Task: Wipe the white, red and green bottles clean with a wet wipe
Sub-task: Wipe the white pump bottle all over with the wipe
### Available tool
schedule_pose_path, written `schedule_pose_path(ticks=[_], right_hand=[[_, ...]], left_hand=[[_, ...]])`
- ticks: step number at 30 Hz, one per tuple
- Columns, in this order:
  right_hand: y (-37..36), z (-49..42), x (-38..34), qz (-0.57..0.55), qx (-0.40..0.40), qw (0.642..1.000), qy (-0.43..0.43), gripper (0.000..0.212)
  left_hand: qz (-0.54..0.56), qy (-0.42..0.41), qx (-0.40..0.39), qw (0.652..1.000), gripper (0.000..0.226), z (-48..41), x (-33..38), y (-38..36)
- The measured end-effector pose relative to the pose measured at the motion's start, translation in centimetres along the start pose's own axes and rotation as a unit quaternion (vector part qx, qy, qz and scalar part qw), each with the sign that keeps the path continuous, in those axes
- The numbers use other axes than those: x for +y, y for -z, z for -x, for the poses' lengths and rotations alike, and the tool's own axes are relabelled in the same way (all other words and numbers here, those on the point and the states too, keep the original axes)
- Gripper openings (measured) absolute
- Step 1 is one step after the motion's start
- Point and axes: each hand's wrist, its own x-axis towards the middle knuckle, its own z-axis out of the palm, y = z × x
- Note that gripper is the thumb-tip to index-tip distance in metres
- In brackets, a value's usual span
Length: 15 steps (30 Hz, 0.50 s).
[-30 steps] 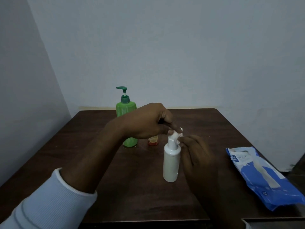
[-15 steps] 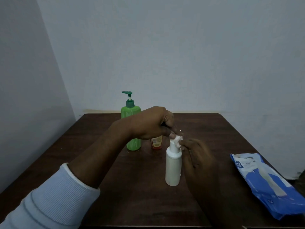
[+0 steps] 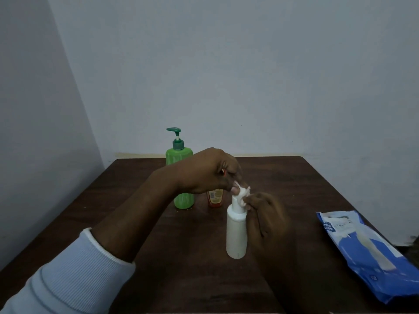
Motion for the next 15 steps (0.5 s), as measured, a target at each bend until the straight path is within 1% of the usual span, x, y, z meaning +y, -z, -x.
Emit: schedule_pose_path(ticks=[3,6,8,10,12,15], right_hand=[[0.1,-0.1,-0.7,-0.008,0.008,1.000,0.029,0.025],[0.0,0.0,-1.0,-0.016,0.006,0.999,0.047,0.031],[0.0,0.0,-1.0,0.010,0.000,0.998,0.065,0.034],[0.0,0.1,-1.4,0.059,-0.014,0.994,0.092,0.037],[-0.2,0.3,-1.8,0.104,-0.022,0.987,0.119,0.028],[-0.5,0.3,-2.5,0.123,-0.019,0.983,0.132,0.020]], left_hand=[[0.004,0.004,0.011,1.000,0.007,0.0,-0.2,-0.1],[0.003,0.004,0.021,1.000,0.013,0.0,-0.5,-0.4],[0.006,0.011,0.024,1.000,0.016,0.1,-0.6,-0.4],[0.012,0.014,0.025,1.000,0.017,0.2,-0.6,-0.5],[0.017,0.017,0.026,0.999,0.019,0.3,-0.4,-0.5],[0.018,0.026,0.023,0.999,0.022,0.5,-0.3,-0.5]])
